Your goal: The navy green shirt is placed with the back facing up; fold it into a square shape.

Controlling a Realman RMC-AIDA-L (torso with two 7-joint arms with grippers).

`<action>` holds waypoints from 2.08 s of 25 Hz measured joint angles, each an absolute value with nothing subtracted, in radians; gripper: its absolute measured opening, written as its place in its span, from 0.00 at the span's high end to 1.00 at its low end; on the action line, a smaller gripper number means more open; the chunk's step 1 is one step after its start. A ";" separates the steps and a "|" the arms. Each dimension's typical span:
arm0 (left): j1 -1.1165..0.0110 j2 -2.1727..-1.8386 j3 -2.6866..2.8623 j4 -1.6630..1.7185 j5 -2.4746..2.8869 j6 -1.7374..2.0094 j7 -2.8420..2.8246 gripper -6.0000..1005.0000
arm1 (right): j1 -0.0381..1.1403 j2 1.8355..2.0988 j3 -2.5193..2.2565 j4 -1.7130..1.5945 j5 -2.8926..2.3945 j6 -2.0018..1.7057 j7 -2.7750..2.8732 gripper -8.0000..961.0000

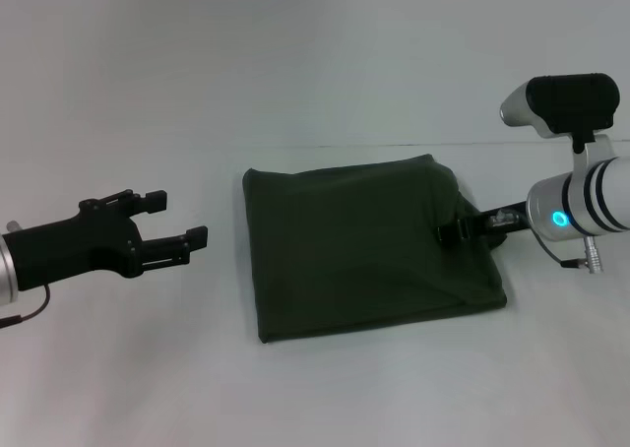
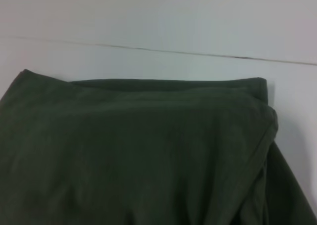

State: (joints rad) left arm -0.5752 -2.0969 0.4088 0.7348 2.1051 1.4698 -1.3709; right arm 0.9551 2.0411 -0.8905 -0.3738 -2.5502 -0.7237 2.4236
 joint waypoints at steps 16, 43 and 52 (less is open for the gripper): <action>-0.577 -2.097 0.409 0.740 2.098 1.473 -1.371 0.11 | 0.955 2.046 -0.893 -0.379 -2.550 -0.824 2.424 0.43; -0.618 -2.079 0.427 0.635 1.982 1.533 -1.381 0.11 | 0.618 2.011 -0.803 -0.813 -1.950 -1.258 1.774 0.24; -0.685 -2.046 0.501 0.548 2.017 1.604 -1.376 0.11 | 0.630 1.916 -0.745 -0.572 -1.872 -1.497 1.488 0.03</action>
